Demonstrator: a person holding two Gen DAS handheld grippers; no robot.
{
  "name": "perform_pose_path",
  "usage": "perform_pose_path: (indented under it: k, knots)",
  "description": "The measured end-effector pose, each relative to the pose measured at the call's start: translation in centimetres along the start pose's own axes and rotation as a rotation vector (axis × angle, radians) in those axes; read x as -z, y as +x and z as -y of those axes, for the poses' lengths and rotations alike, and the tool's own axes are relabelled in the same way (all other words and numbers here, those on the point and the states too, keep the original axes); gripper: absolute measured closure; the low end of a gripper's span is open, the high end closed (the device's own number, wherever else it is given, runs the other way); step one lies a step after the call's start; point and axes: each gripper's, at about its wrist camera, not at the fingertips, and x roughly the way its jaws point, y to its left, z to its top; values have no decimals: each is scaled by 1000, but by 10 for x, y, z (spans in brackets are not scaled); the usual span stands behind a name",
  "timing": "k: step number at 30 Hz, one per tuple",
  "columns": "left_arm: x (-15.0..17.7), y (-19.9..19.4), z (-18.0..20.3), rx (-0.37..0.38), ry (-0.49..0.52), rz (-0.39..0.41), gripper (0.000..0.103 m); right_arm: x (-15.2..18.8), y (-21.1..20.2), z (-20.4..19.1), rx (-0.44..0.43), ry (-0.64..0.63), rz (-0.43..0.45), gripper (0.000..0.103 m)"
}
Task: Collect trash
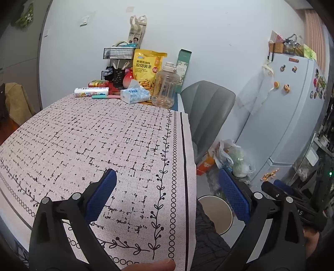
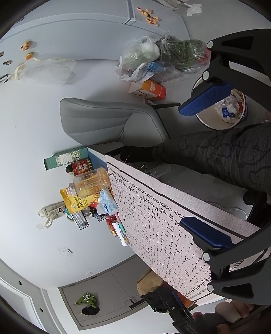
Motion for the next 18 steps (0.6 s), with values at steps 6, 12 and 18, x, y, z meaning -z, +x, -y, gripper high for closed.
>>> perform_pose_path:
  k: [6,12,18]
  knots:
    - [3,14,2,3,7,-18,6,1,11,10,13,21,-2,8]
    - [6,17,5,4,-1,-25,6,8,12,18,24,31,-13,8]
    - [5,10,10,-2,16,-18,6,7,5,17,19,26,10,8]
